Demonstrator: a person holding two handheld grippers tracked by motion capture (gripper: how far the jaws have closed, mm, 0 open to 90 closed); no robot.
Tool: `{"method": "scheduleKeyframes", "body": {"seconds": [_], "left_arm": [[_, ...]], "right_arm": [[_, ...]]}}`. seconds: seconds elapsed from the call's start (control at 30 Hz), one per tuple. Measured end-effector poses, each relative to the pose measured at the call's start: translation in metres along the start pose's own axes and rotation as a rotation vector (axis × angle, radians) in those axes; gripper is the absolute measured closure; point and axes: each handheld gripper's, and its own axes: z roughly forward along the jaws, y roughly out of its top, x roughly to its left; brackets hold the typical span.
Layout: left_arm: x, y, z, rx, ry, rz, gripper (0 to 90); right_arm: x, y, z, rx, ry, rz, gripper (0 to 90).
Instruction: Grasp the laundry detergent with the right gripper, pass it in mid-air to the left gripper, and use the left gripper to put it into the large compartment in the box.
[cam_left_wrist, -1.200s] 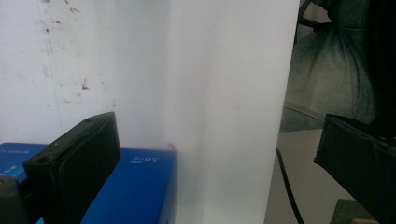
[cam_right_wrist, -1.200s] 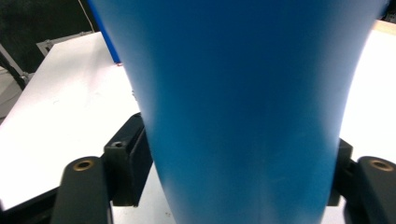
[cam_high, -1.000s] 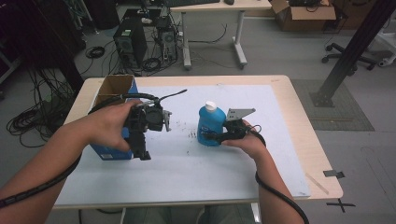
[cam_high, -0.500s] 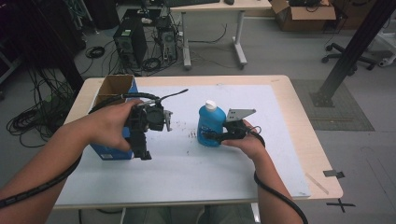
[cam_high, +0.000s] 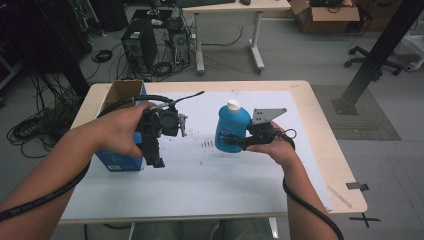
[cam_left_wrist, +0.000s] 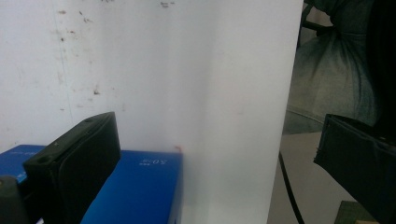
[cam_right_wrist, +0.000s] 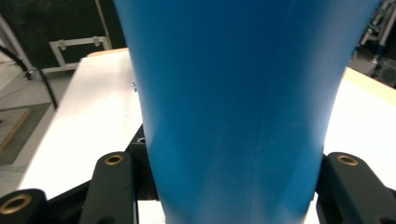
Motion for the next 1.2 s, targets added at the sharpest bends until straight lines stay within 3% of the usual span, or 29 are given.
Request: {"method": "scheduleKeyframes", "body": {"seconds": [0.23,0.5,0.8,1.2], "left_arm": [[0.003,0.008,-0.004,-0.003,0.01,0.008,0.2],[0.005,0.017,-0.005,-0.009,0.01,0.019,0.2],[0.005,0.02,-0.007,-0.018,0.005,0.024,0.2],[0.005,0.022,-0.006,-0.024,0.005,0.026,0.2]], "right_arm": [[0.012,0.01,-0.013,0.013,0.052,-0.039,44.2],[0.025,0.013,-0.015,0.006,0.103,-0.09,44.2],[0.035,0.011,-0.002,0.014,0.162,-0.118,44.3],[0.043,0.002,0.021,0.026,0.222,-0.115,44.3]]}}
